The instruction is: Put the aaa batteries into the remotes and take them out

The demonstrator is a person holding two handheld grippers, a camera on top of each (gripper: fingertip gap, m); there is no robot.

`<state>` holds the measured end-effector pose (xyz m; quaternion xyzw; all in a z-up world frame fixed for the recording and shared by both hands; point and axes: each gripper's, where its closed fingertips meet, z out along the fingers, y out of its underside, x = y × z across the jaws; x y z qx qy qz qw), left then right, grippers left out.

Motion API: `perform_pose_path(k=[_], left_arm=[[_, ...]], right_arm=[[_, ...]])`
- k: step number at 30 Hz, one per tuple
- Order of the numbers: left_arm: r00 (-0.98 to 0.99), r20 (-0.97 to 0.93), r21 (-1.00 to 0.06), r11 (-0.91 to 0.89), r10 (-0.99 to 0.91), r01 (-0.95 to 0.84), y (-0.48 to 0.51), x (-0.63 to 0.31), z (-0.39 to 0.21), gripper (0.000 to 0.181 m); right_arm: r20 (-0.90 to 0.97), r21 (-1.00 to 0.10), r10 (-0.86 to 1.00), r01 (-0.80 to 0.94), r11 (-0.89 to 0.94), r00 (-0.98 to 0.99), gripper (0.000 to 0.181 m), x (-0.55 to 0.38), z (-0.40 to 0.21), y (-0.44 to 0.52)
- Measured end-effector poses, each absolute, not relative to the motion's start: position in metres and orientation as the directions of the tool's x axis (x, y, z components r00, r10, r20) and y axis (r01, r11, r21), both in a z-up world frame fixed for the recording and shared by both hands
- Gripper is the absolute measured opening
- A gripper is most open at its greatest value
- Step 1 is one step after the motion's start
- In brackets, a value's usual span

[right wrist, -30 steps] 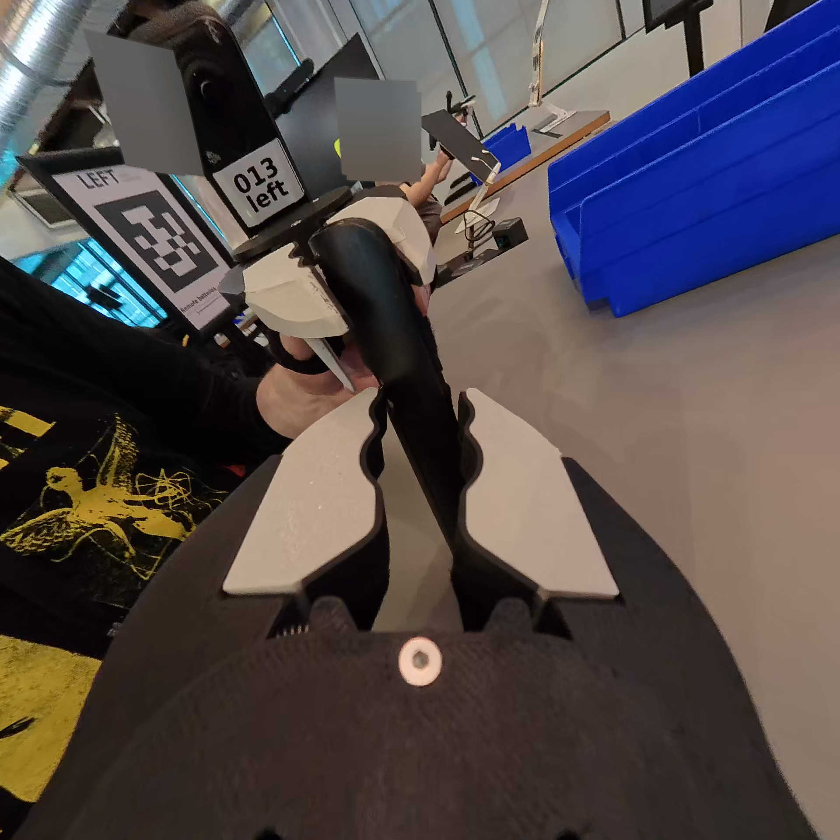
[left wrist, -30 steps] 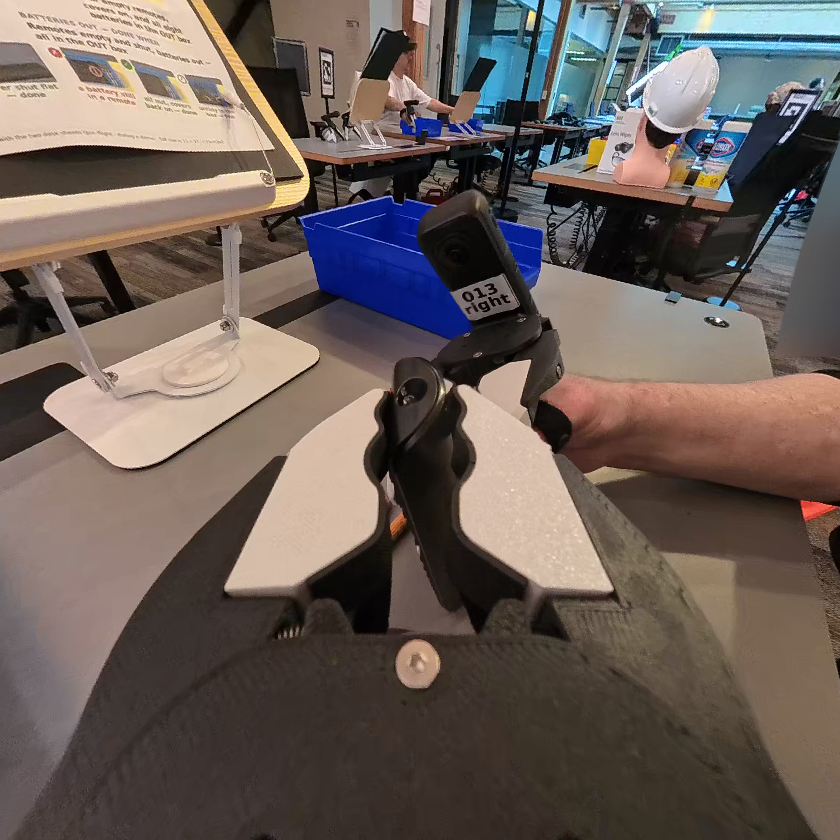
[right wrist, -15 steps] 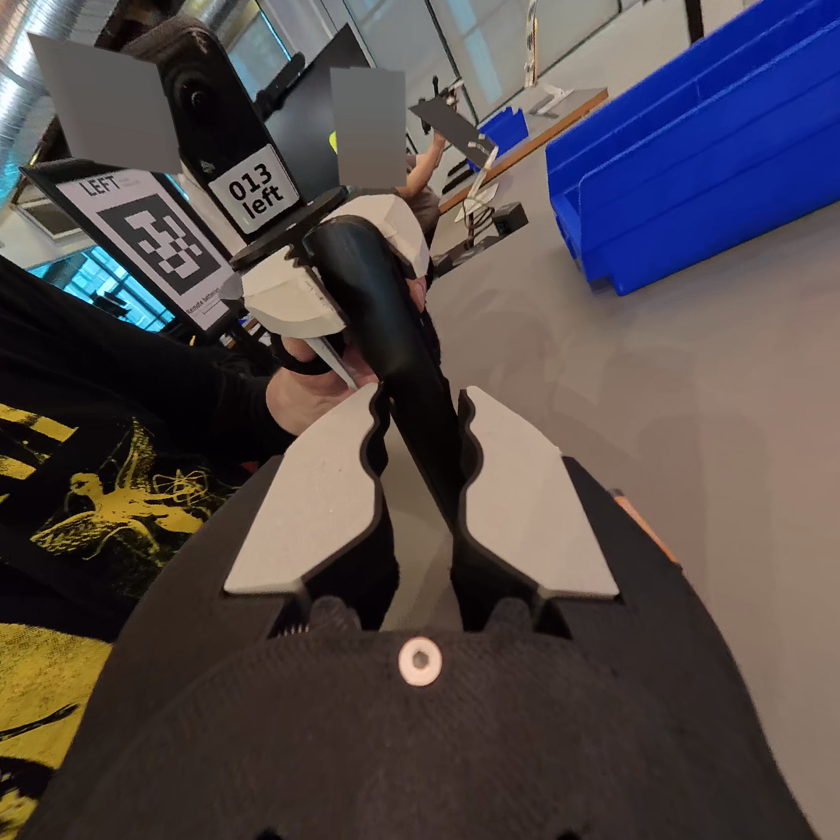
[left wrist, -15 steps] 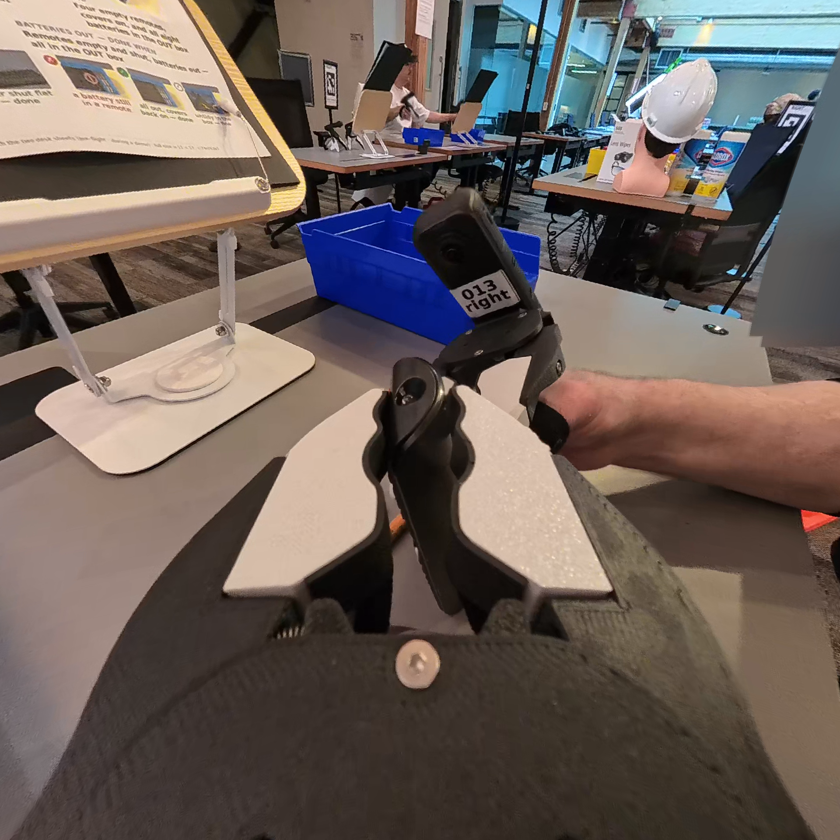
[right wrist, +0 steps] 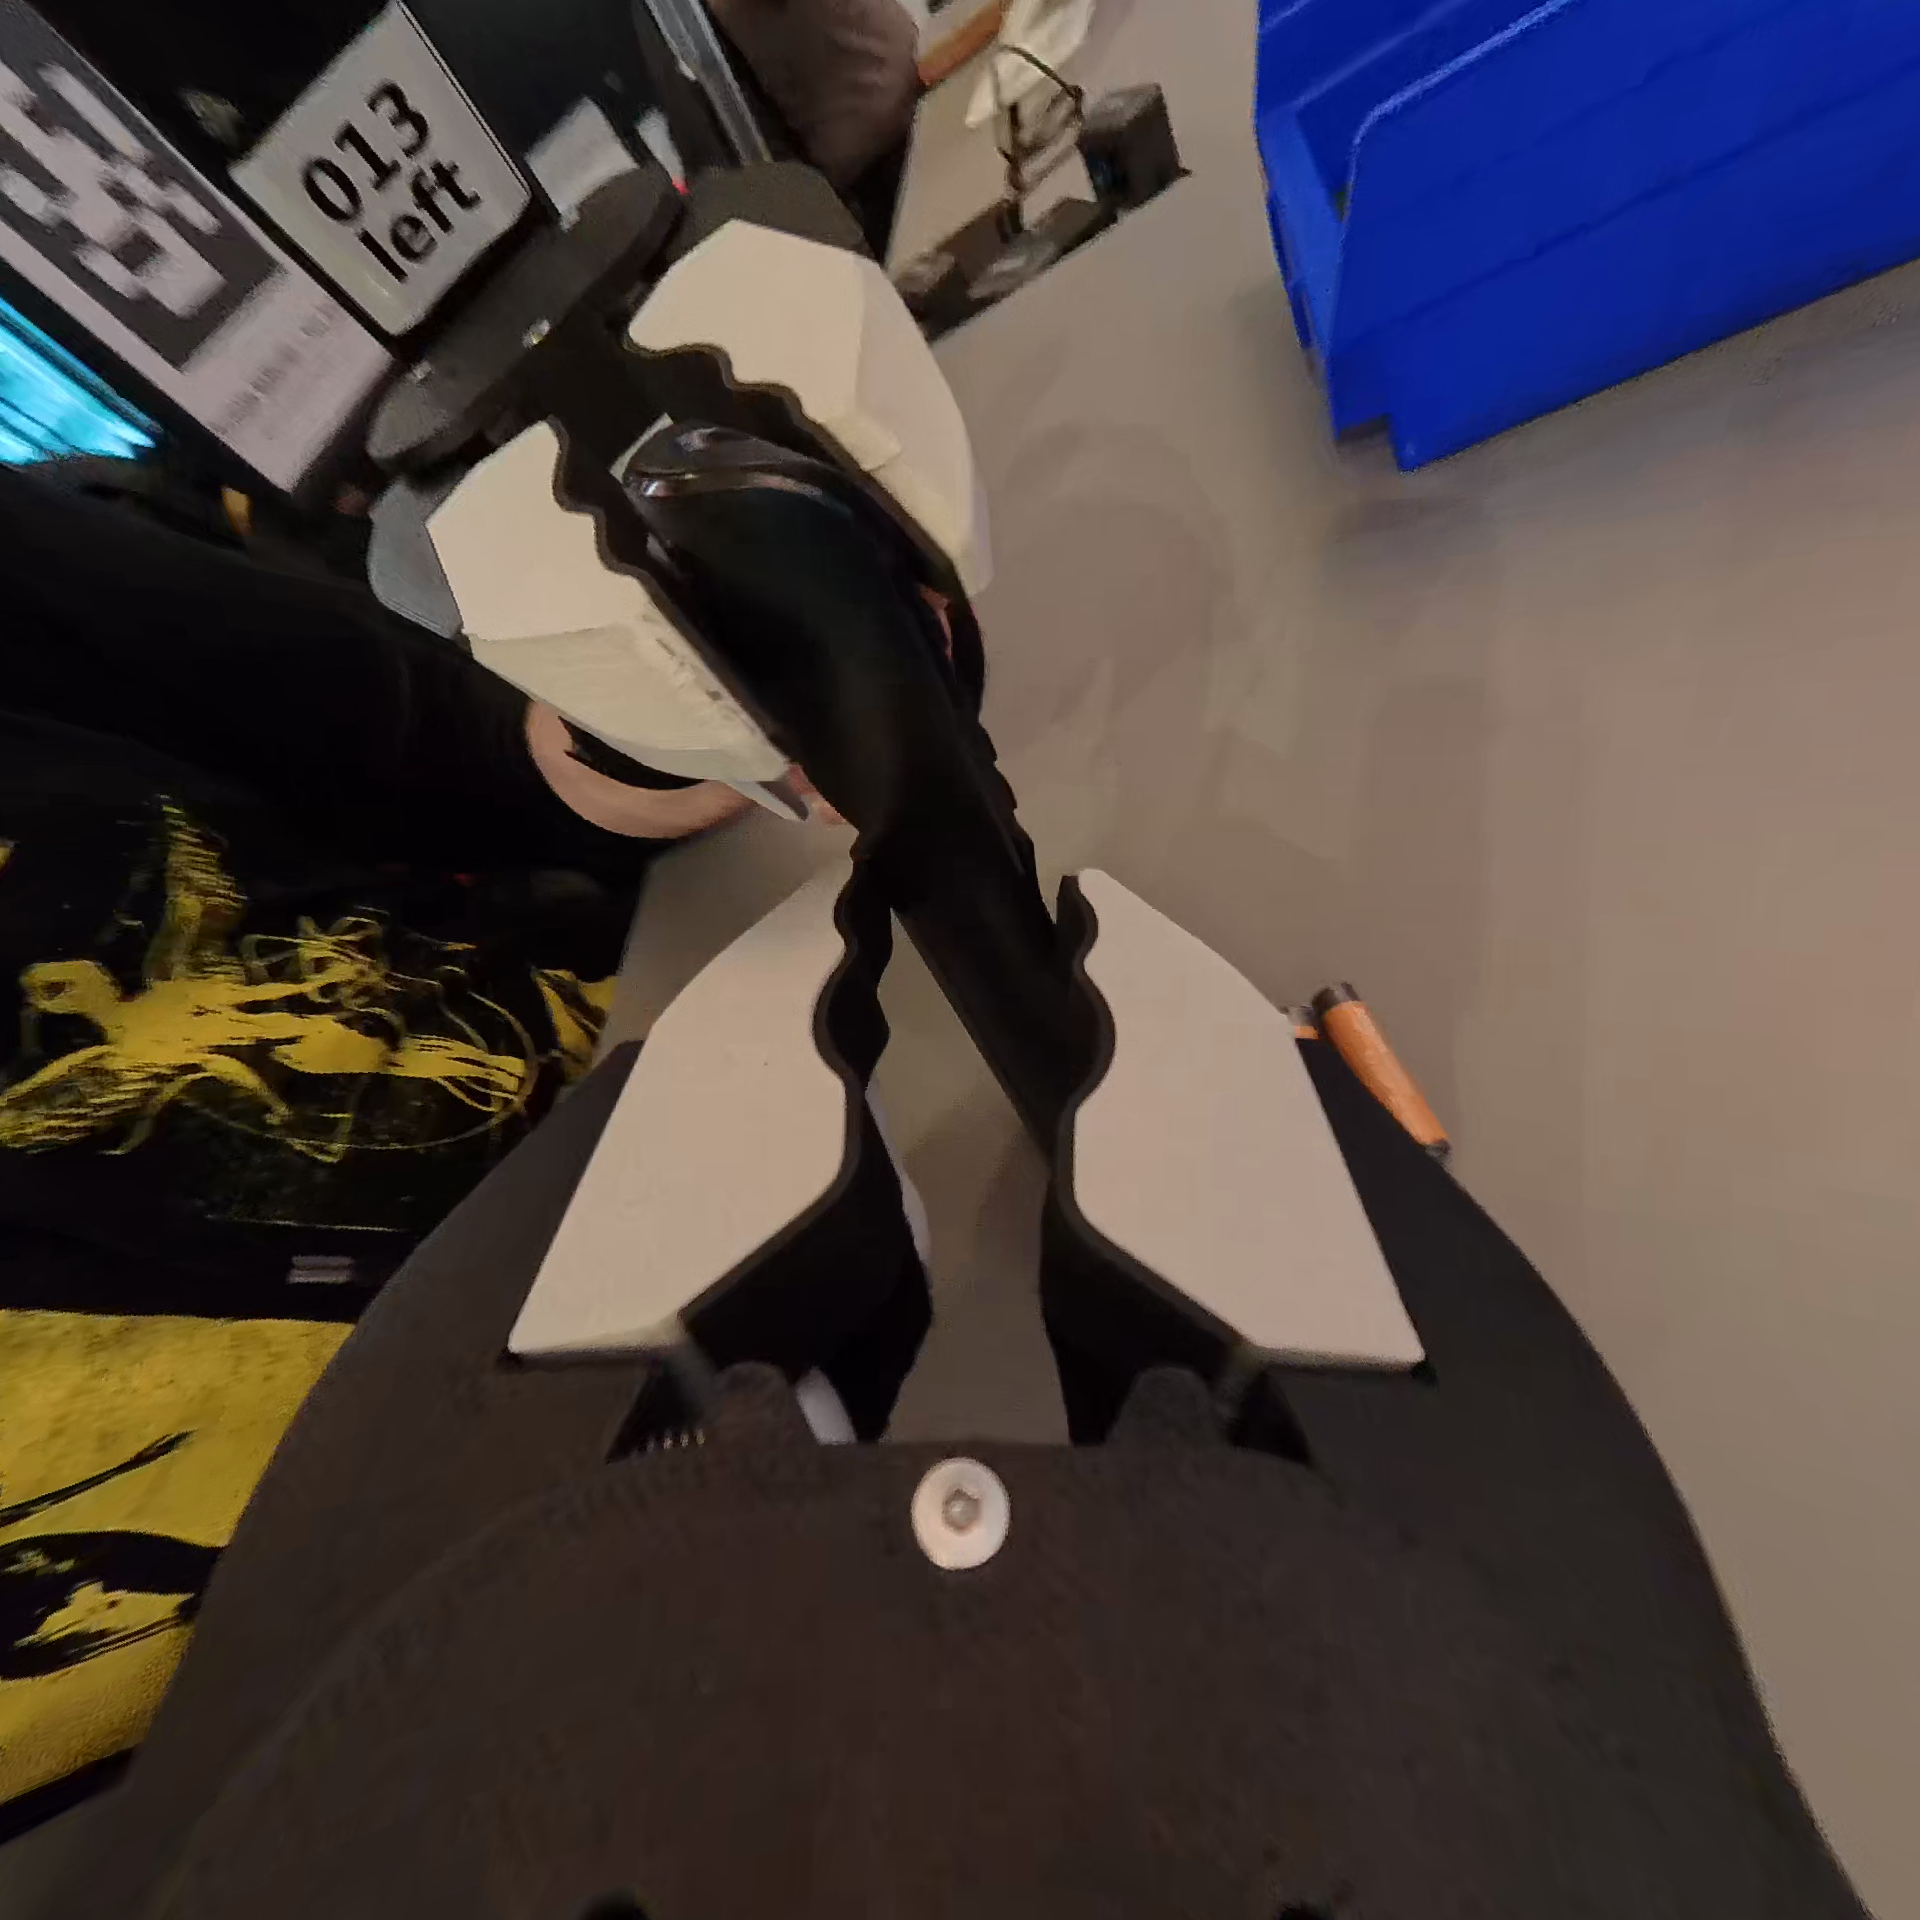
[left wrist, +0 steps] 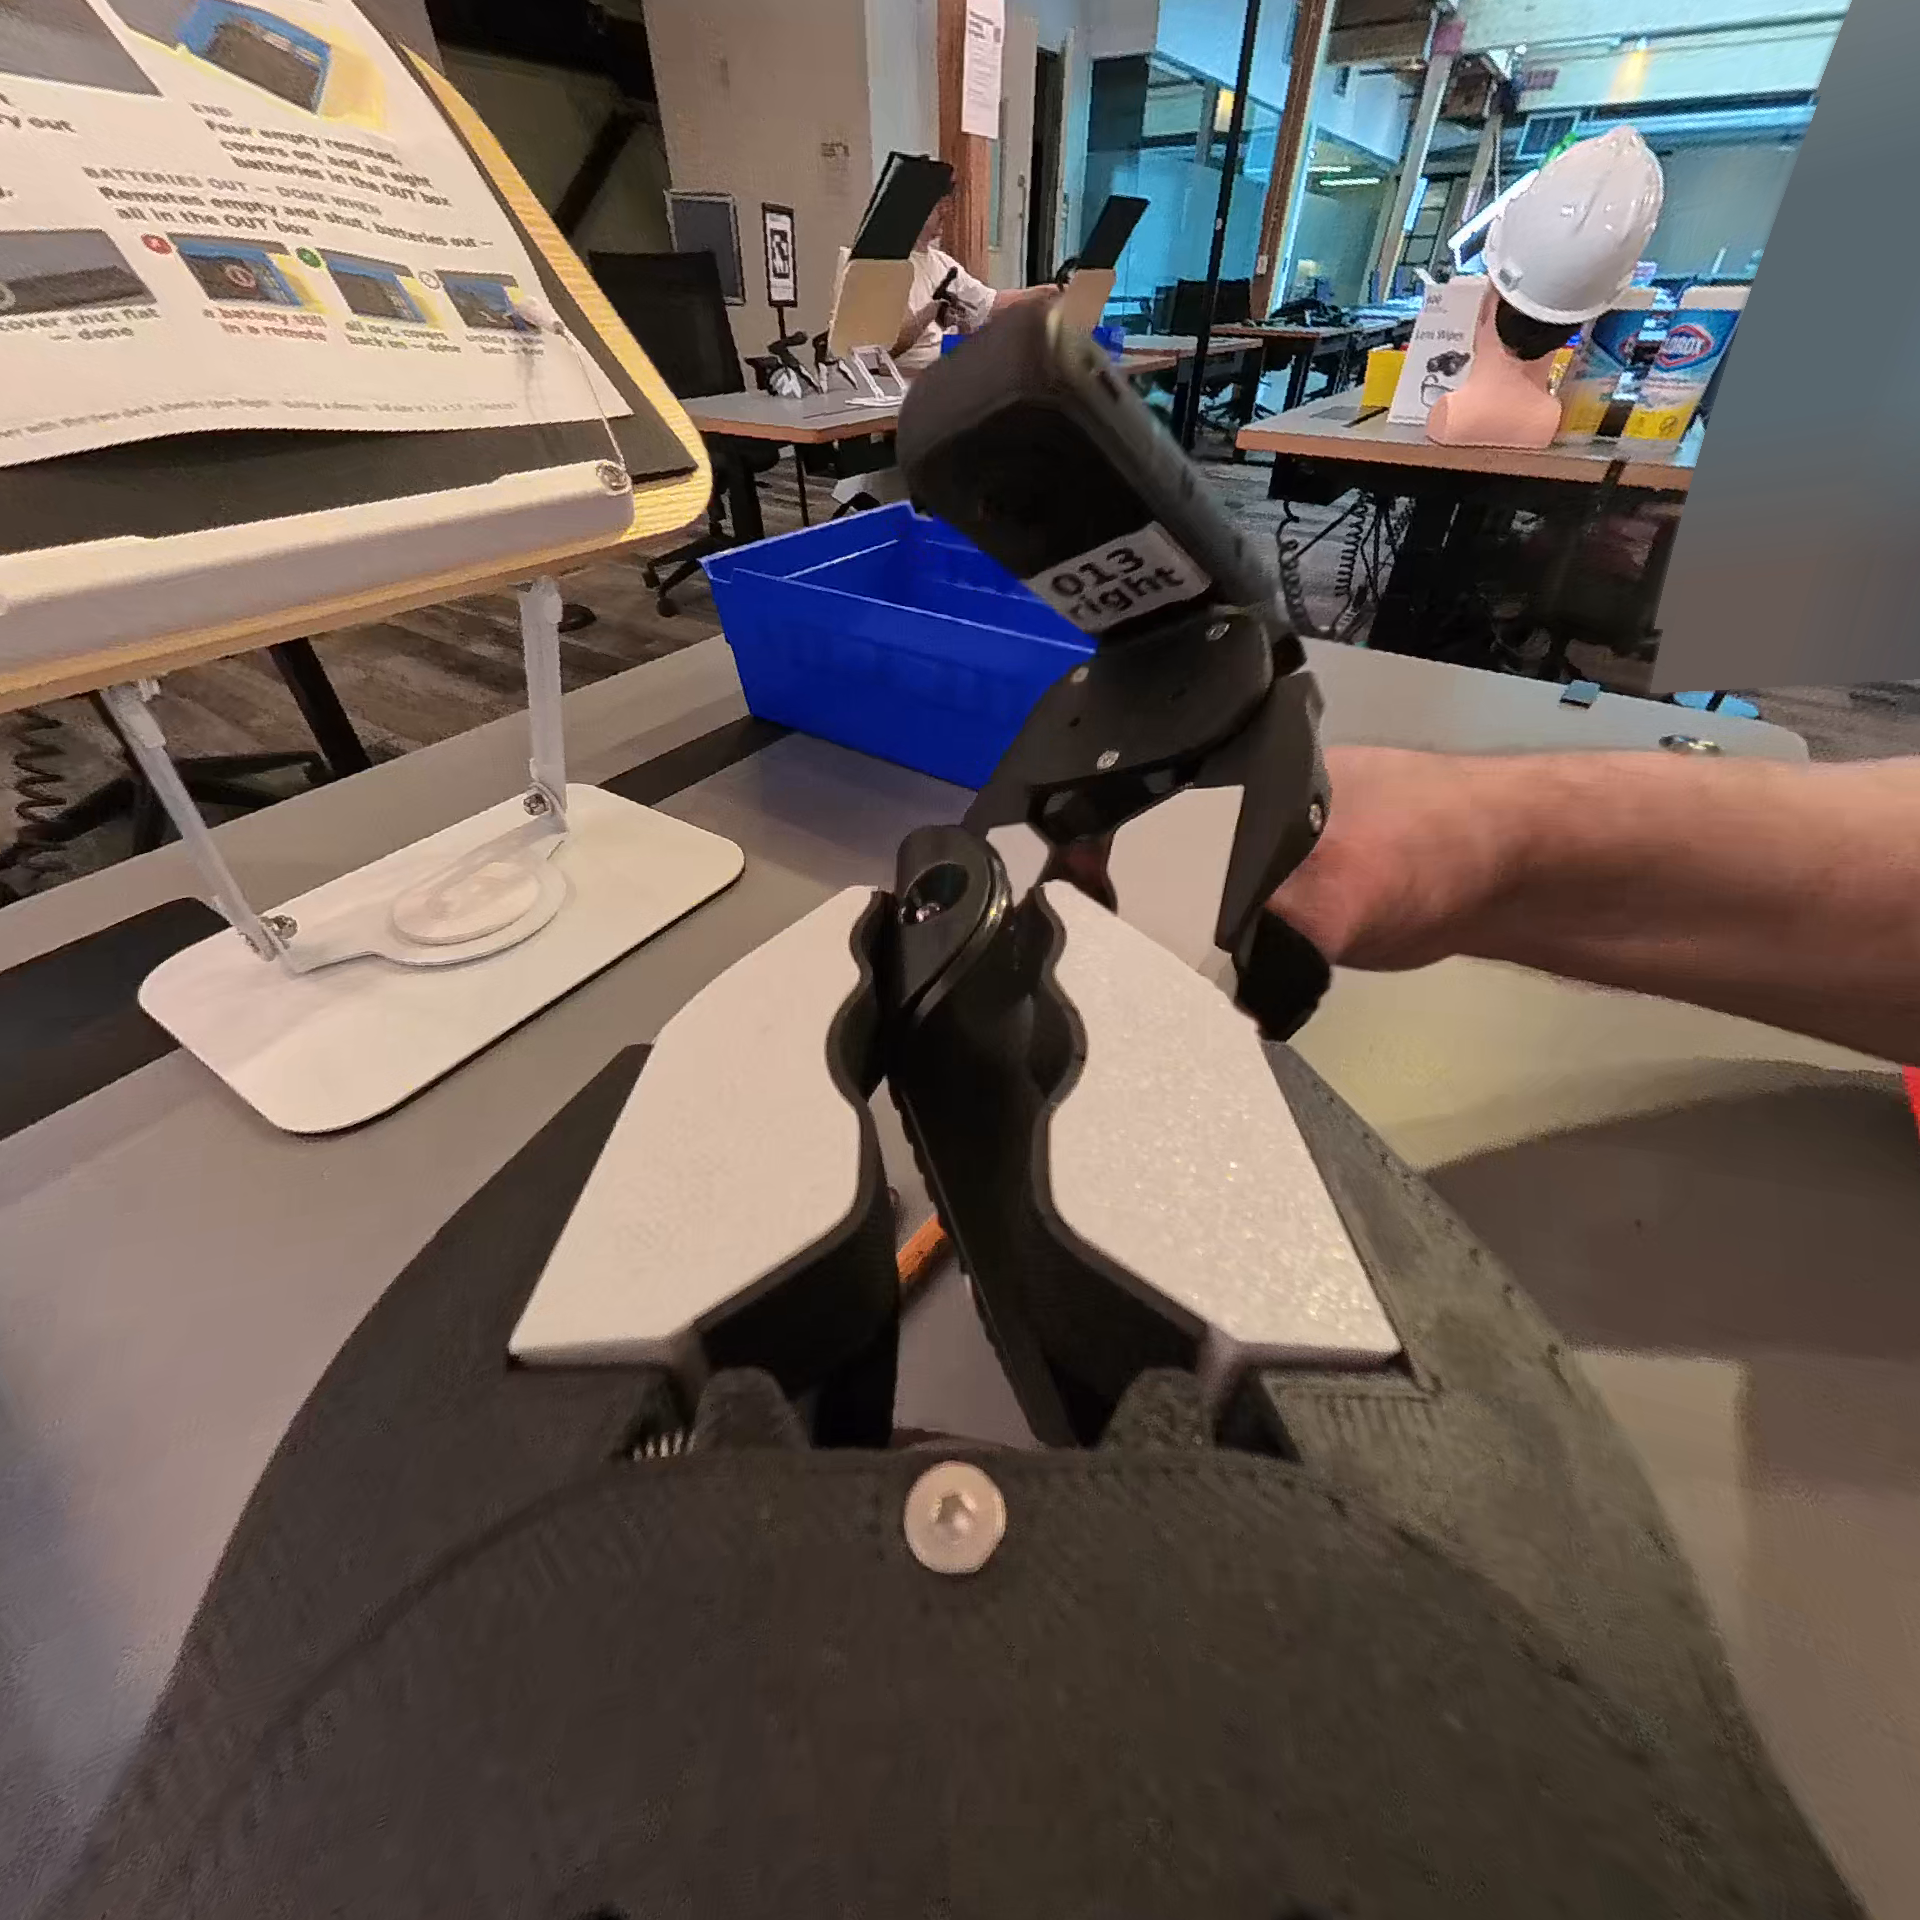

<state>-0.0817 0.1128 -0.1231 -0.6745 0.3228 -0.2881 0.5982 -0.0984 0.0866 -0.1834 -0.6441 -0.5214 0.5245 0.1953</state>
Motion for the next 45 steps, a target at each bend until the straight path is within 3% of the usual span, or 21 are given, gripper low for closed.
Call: perform_pose_path(k=[4, 11, 24, 28, 31, 34, 45], left_arm=[[0.632, -0.065, -0.992, -0.018, -0.772, -0.124, 0.110, -0.080, -0.122, 0.025], [0.645, -0.015, -0.995, -0.051, -0.764, -0.084, 0.114, -0.085, -0.122, 0.025], [0.683, 0.030, -0.996, -0.081, -0.730, -0.043, 0.122, -0.092, -0.124, 0.024], [0.668, 0.062, -0.996, -0.087, -0.741, -0.004, 0.123, -0.099, -0.124, 0.024], [0.662, 0.065, -0.997, -0.077, -0.747, 0.011, 0.121, -0.098, -0.123, 0.024], [0.656, 0.085, -0.996, -0.088, -0.750, 0.028, 0.122, -0.099, -0.124, 0.024], [0.679, 0.128, -0.992, -0.108, -0.723, 0.072, 0.124, -0.102, -0.125, 0.024]], right_arm=[[-0.442, -0.793, 0.895, 0.496, -0.354, -0.068, 0.033, -0.096, -0.178, 0.087], [-0.437, -0.794, 0.899, 0.475, -0.380, -0.011, 0.028, -0.098, -0.173, 0.096], [-0.268, -0.645, 0.962, 0.732, -0.218, 0.050, 0.029, -0.100, -0.188, 0.098], [-0.269, -0.718, 0.963, 0.662, -0.216, 0.022, 0.030, -0.107, -0.186, 0.099], [-0.461, -0.770, 0.887, 0.508, -0.386, -0.026, 0.030, -0.111, -0.172, 0.099], [-0.505, -0.779, 0.862, 0.450, -0.436, -0.038, 0.027, -0.112, -0.170, 0.101], [-0.423, -0.721, 0.905, 0.593, -0.358, 0.031, 0.026, -0.112, -0.175, 0.102]])
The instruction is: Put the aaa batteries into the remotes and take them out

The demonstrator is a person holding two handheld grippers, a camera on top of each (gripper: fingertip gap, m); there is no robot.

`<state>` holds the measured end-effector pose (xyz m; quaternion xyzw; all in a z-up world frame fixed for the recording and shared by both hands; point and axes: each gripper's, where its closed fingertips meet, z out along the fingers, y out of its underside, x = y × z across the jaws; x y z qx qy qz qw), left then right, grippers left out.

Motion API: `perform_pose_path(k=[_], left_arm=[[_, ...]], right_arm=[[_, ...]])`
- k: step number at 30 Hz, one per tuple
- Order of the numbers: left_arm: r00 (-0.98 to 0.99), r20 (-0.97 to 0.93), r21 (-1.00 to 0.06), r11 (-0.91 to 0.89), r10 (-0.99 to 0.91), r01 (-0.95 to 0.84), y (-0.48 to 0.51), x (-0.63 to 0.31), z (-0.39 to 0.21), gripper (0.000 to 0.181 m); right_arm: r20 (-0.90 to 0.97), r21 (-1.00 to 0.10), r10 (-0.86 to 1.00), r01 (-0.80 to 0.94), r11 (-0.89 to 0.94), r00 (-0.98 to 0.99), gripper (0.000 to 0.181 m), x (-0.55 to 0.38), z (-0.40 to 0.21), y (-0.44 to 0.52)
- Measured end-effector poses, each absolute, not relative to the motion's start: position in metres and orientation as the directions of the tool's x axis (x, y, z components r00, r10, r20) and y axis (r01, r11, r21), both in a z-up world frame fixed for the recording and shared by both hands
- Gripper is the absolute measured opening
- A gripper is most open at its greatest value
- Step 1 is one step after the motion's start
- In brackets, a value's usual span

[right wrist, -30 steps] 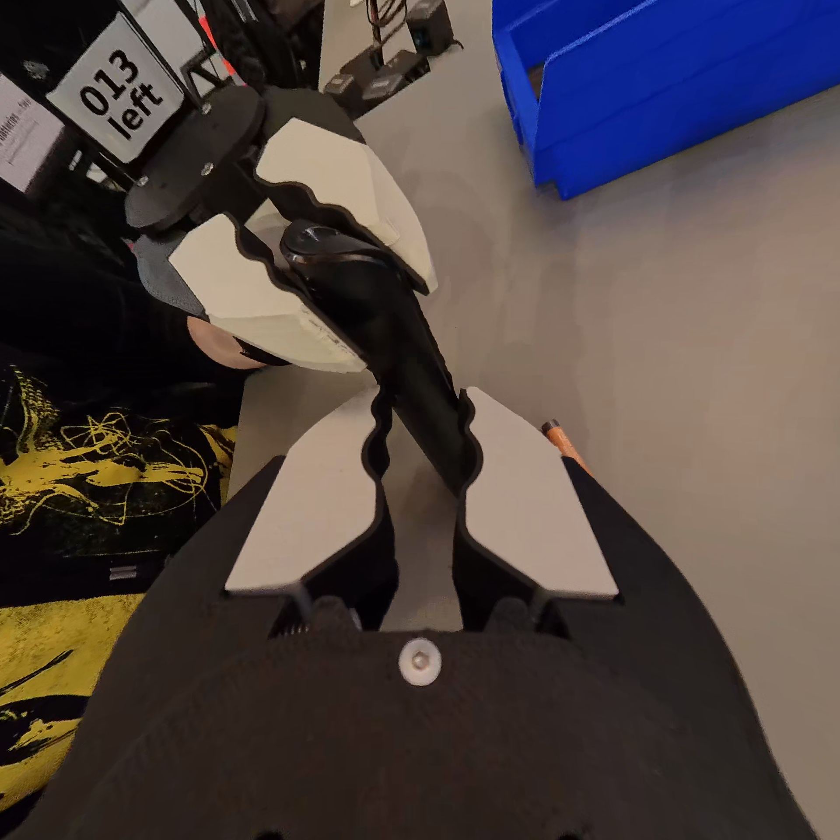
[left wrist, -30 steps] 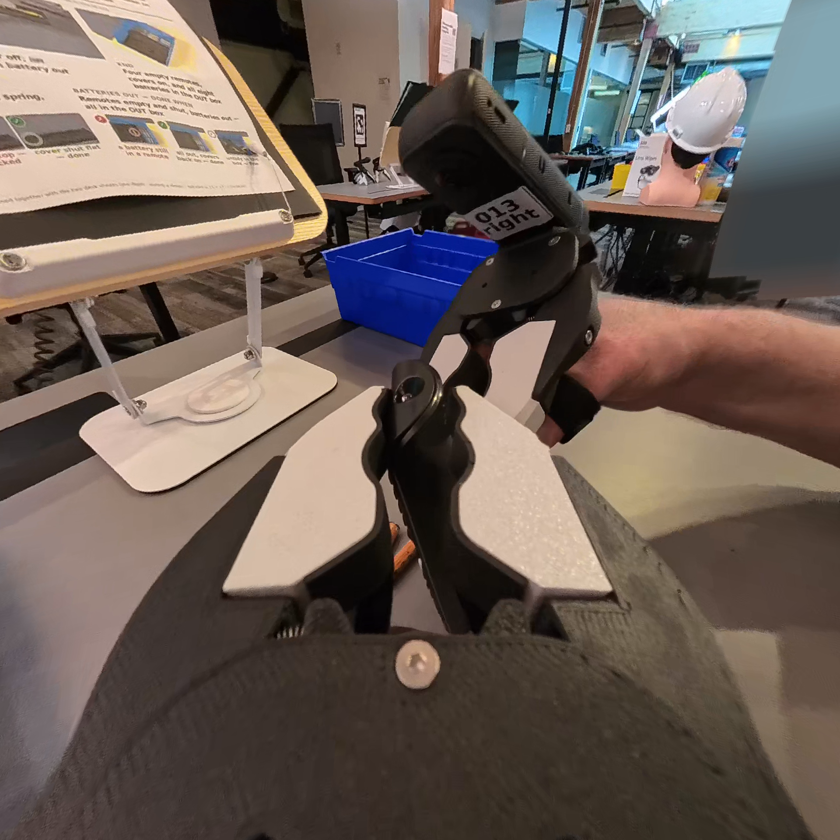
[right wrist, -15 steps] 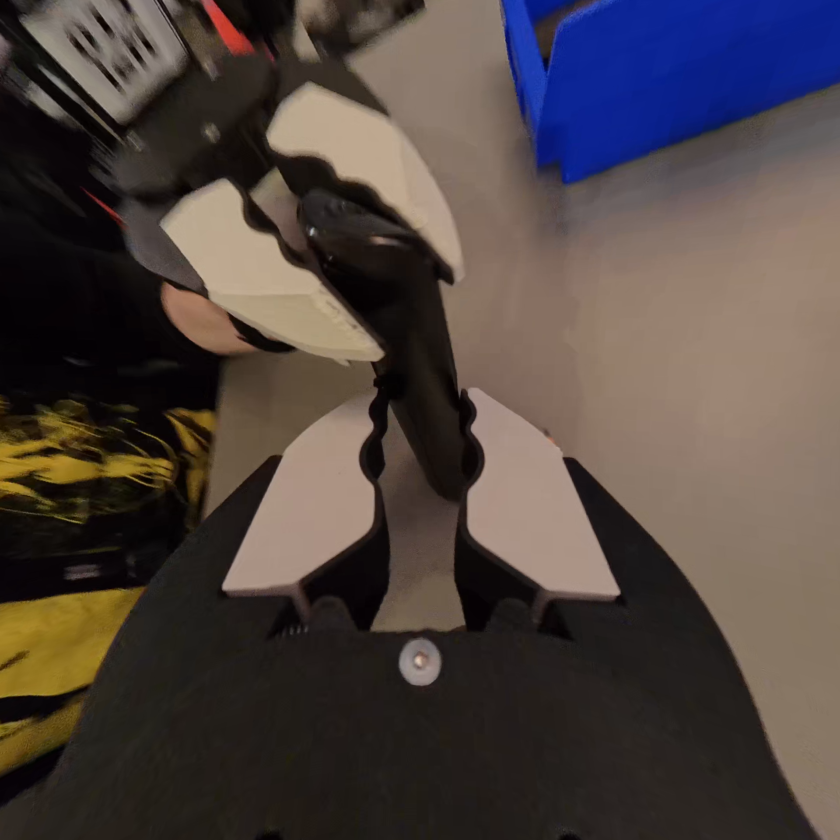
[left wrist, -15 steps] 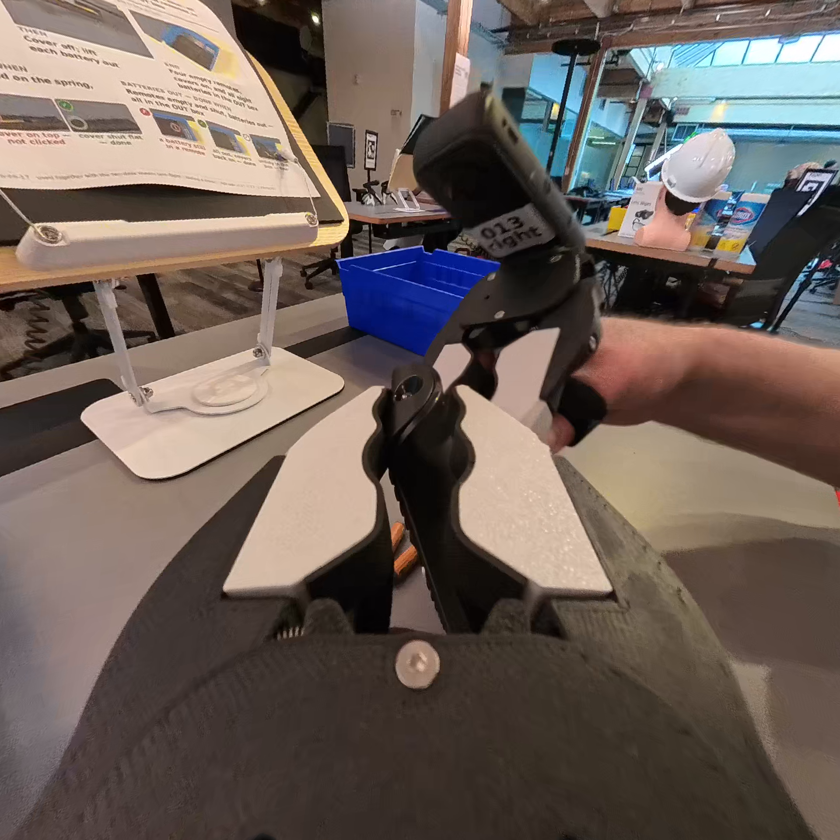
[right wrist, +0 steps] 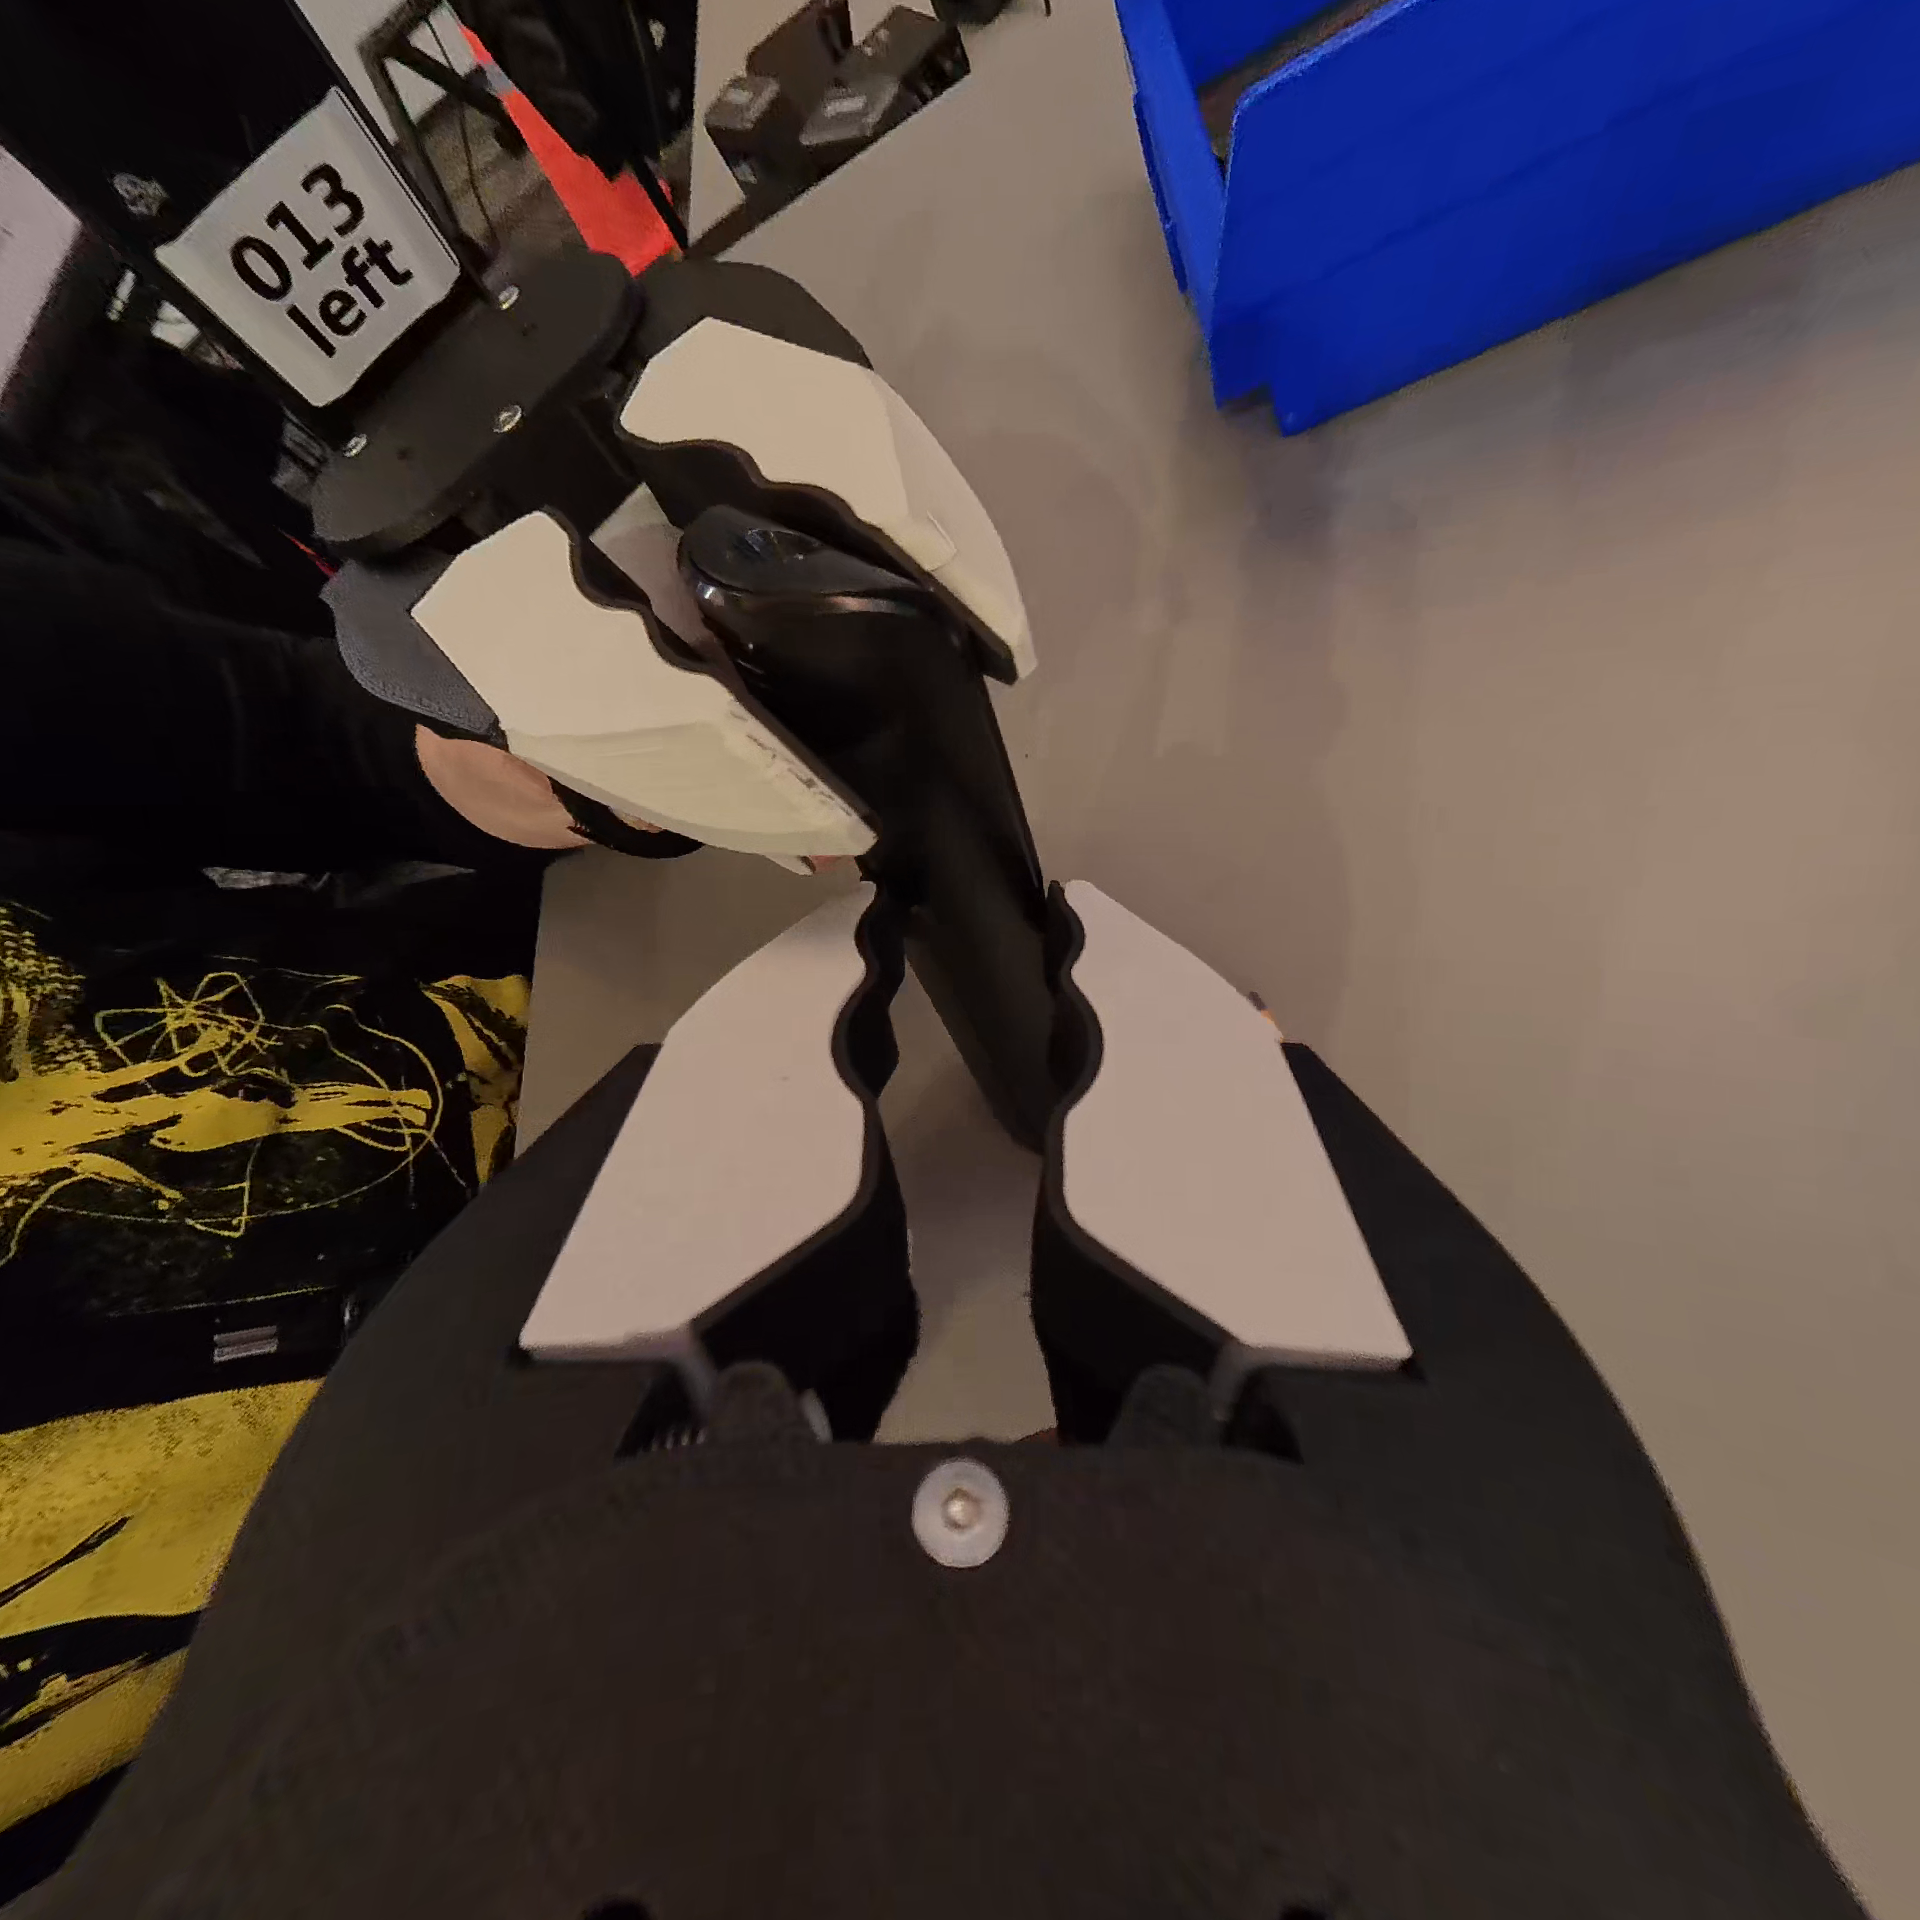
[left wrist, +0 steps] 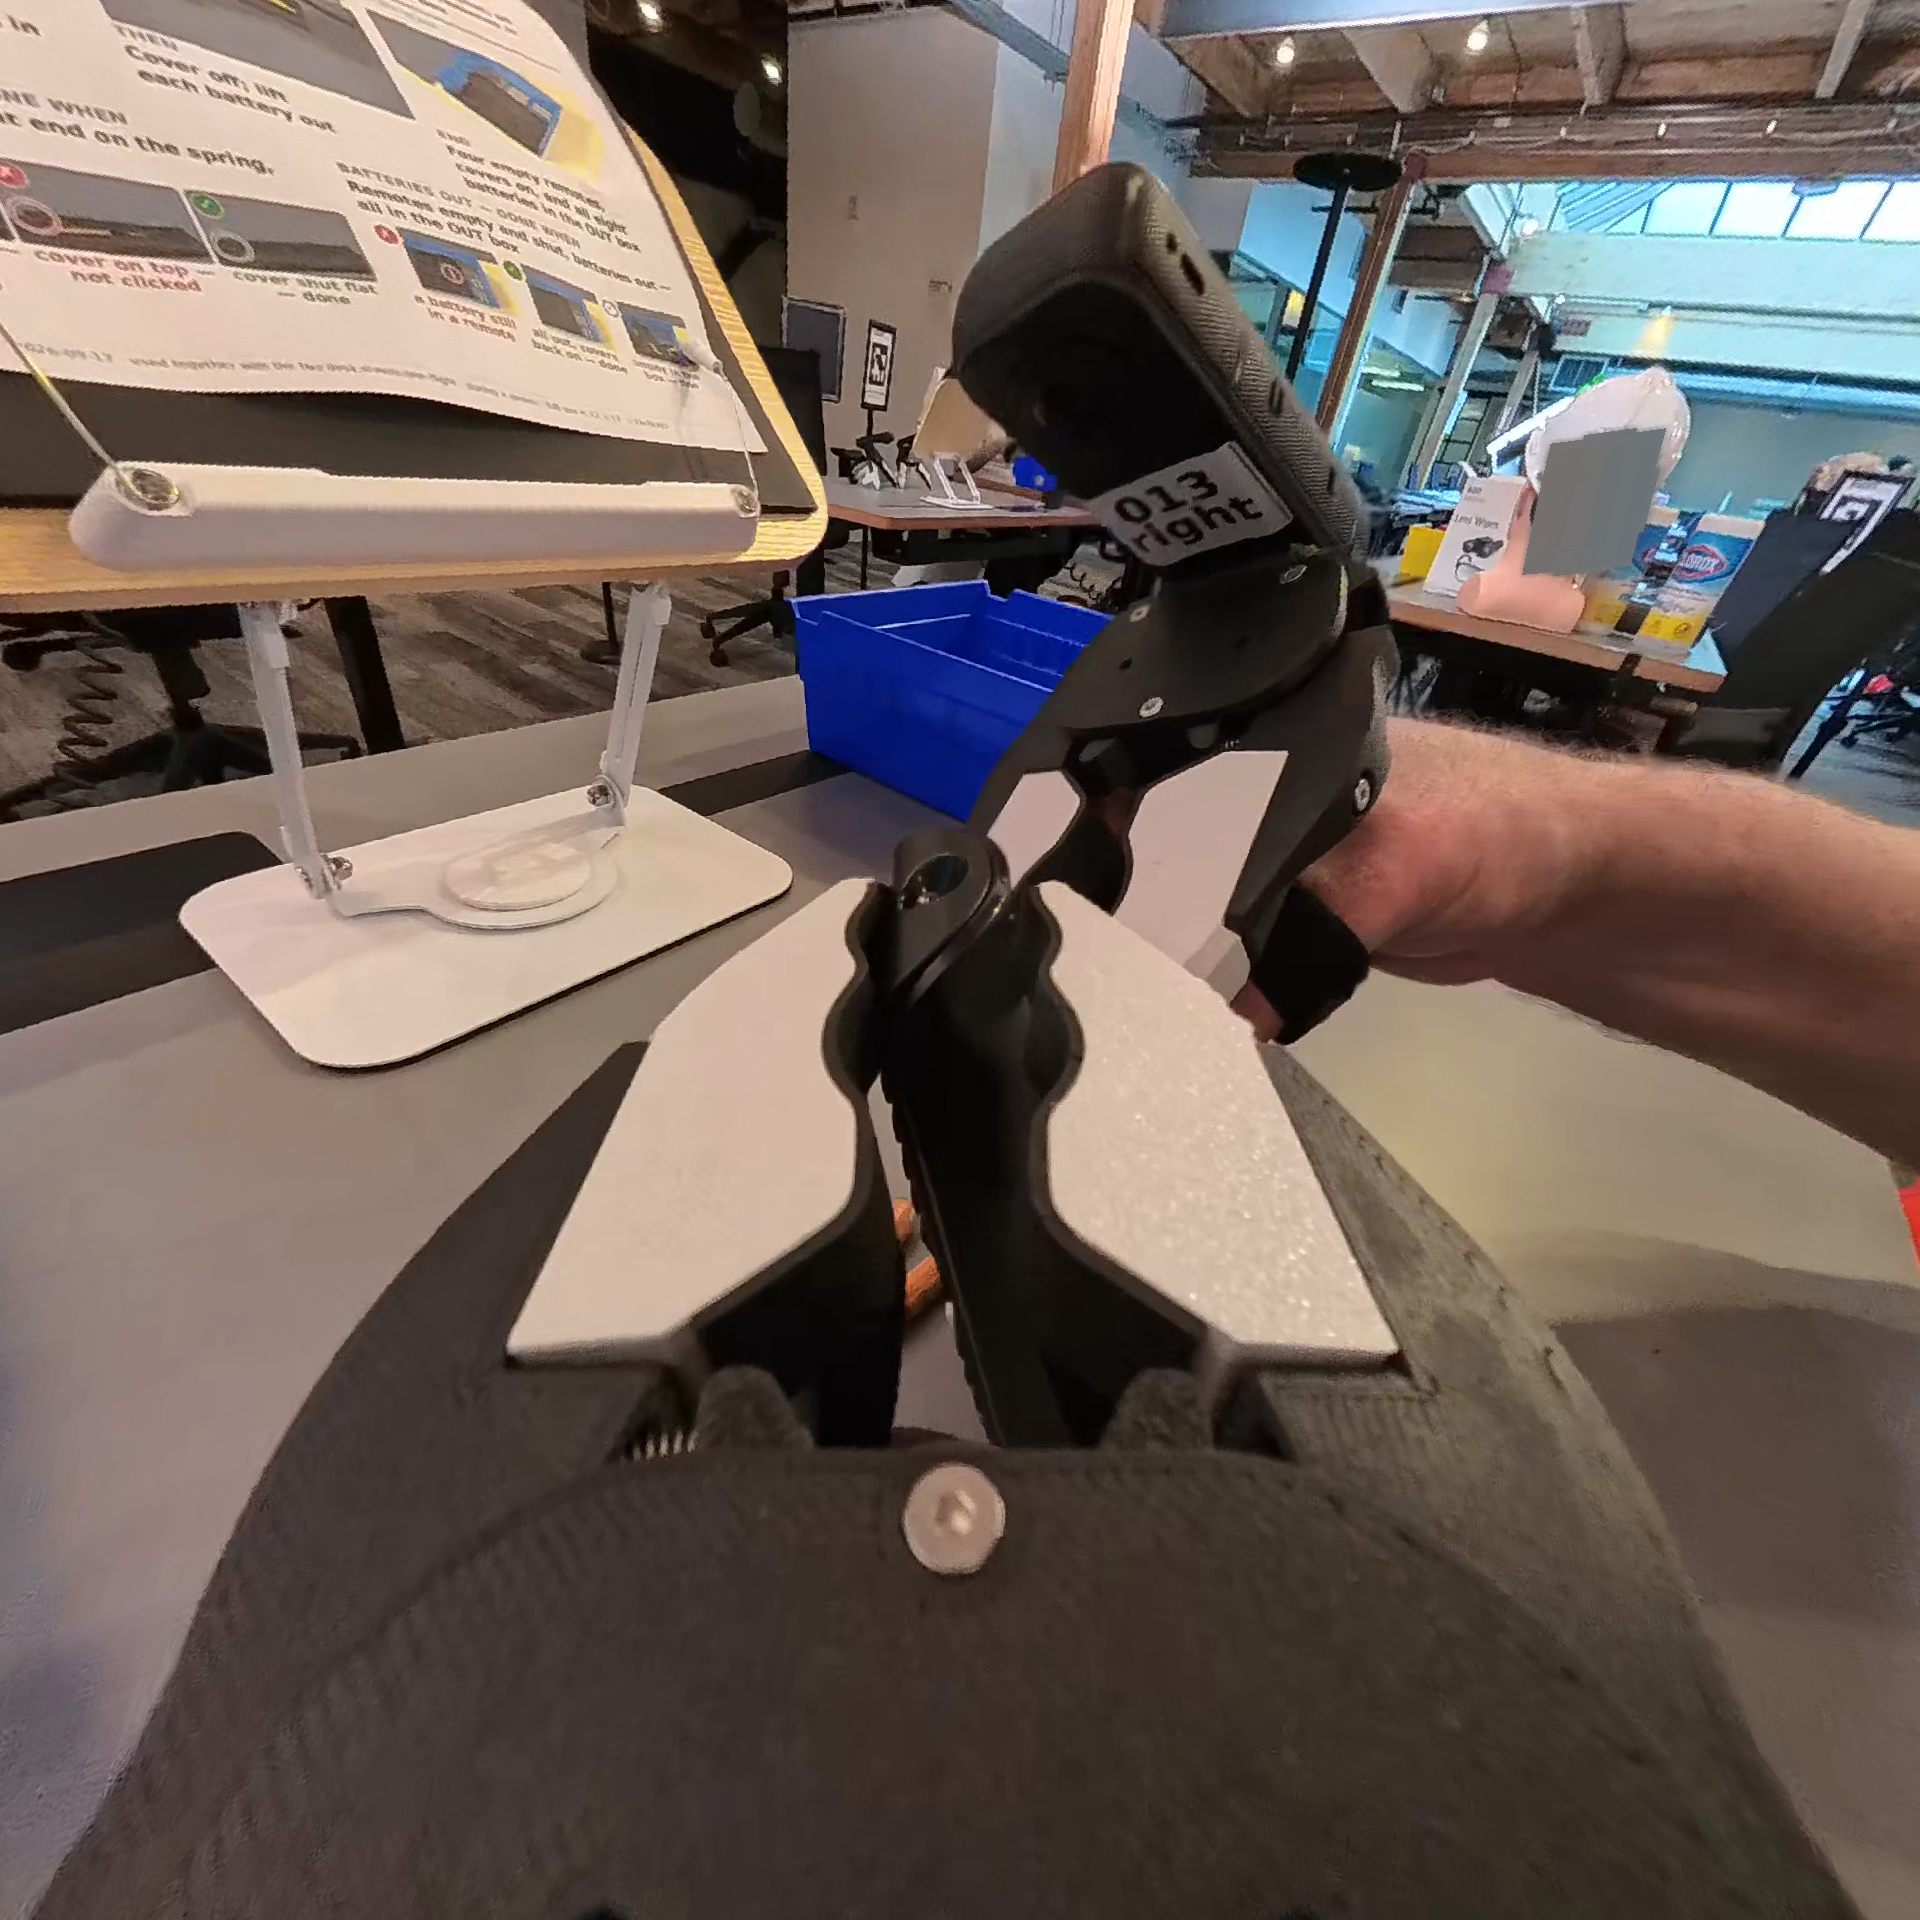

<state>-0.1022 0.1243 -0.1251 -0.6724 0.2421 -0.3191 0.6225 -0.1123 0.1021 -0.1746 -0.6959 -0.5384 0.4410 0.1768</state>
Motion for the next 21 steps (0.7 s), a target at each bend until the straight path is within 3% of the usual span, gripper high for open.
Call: perform_pose_path(k=[7, 10, 18, 21], left_arm=[[0.710, 0.146, -0.989, -0.115, -0.689, 0.092, 0.129, -0.114, -0.128, 0.025], [0.724, 0.089, -0.996, -0.071, -0.684, 0.055, 0.129, -0.118, -0.125, 0.025], [0.694, 0.329, -0.944, -0.194, -0.640, 0.269, 0.147, -0.141, -0.130, 0.024], [0.614, 0.406, -0.909, -0.234, -0.676, 0.344, 0.144, -0.137, -0.124, 0.024]], right_arm=[[-0.368, -0.664, 0.929, 0.690, -0.289, 0.036, 0.027, -0.117, -0.179, 0.103], [-0.265, -0.575, 0.964, 0.796, -0.189, 0.037, 0.035, -0.116, -0.213, 0.096], [-0.289, -0.755, 0.956, 0.601, -0.264, 0.057, 0.032, -0.112, -0.205, 0.103], [-0.398, -0.803, 0.916, 0.464, -0.375, 0.052, 0.046, -0.116, -0.195, 0.105]])
